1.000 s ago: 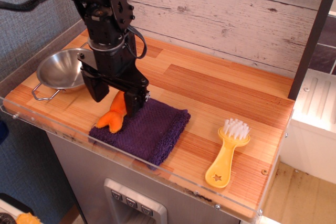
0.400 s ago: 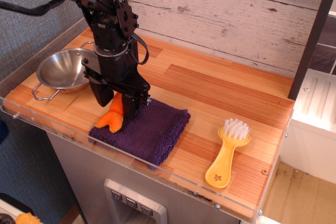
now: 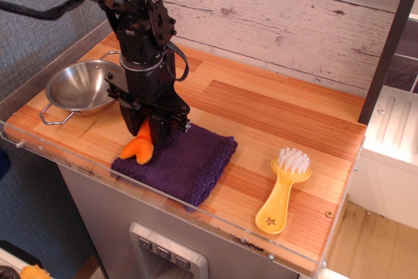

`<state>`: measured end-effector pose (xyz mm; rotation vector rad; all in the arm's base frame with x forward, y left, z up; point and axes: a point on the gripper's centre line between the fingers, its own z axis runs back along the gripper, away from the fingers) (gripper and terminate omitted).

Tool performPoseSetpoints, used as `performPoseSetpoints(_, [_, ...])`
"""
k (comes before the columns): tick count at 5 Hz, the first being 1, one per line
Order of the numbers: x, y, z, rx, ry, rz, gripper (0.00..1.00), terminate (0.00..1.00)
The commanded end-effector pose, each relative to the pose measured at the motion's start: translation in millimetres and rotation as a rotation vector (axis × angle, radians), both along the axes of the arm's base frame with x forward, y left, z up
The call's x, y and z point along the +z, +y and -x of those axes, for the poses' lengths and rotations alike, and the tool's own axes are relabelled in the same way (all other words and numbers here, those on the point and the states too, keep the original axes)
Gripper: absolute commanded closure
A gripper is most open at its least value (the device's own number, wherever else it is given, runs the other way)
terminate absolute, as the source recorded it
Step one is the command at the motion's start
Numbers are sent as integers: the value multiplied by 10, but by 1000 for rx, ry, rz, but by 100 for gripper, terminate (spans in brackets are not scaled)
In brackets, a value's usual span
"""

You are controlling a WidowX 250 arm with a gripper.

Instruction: Move the orange object from the dish towel and put it in the bowl.

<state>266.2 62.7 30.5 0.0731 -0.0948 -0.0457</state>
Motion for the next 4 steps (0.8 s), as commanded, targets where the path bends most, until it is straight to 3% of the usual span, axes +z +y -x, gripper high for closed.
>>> performPoseSetpoints(1, [719, 596, -82, 76, -121, -13, 100, 0])
performPoseSetpoints(2, [671, 1049, -104, 142, -89, -13, 100, 0])
performPoseSetpoints(4, [364, 1426, -122, 167, -19, -1, 100, 0])
